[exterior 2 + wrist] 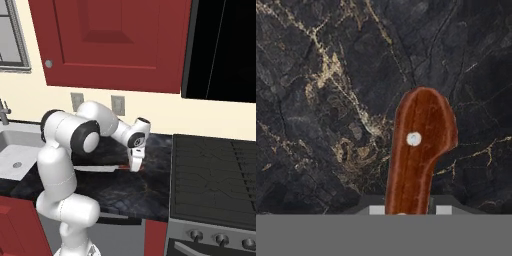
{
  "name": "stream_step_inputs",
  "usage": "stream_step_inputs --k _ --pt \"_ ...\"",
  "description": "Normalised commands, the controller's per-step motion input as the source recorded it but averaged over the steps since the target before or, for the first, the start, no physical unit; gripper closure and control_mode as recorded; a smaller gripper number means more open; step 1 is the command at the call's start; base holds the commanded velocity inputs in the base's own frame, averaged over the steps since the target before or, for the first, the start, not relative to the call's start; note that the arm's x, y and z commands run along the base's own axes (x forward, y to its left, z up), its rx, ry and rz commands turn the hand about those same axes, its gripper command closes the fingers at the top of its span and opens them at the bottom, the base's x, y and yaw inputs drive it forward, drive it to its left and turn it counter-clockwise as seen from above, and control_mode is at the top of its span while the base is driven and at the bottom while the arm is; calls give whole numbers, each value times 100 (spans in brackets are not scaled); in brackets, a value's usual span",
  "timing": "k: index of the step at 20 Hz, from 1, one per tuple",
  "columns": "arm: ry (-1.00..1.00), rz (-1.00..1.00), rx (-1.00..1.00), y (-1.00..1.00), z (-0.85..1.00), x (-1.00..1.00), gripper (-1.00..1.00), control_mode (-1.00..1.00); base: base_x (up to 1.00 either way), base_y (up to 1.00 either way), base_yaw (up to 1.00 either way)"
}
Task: Move the cutting board and knife to the sink. Then move spray from the cabinet to the counter.
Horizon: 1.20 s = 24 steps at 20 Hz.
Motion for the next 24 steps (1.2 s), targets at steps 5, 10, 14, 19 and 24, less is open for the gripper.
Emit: stream_step_inputs --k 5,10,14,19,24 --pt "0 0 0 0 0 0 100 -100 0 0 0" --pt "-2 0 0 0 0 -11 100 -100 0 0 0" --pt "-8 -2 0 -2 13 -34 100 -100 0 0 0" --pt "-3 -12 0 -13 26 -42 100 -100 0 0 0" --pt "0 -21 1 -11 42 -40 100 -100 0 0 0"
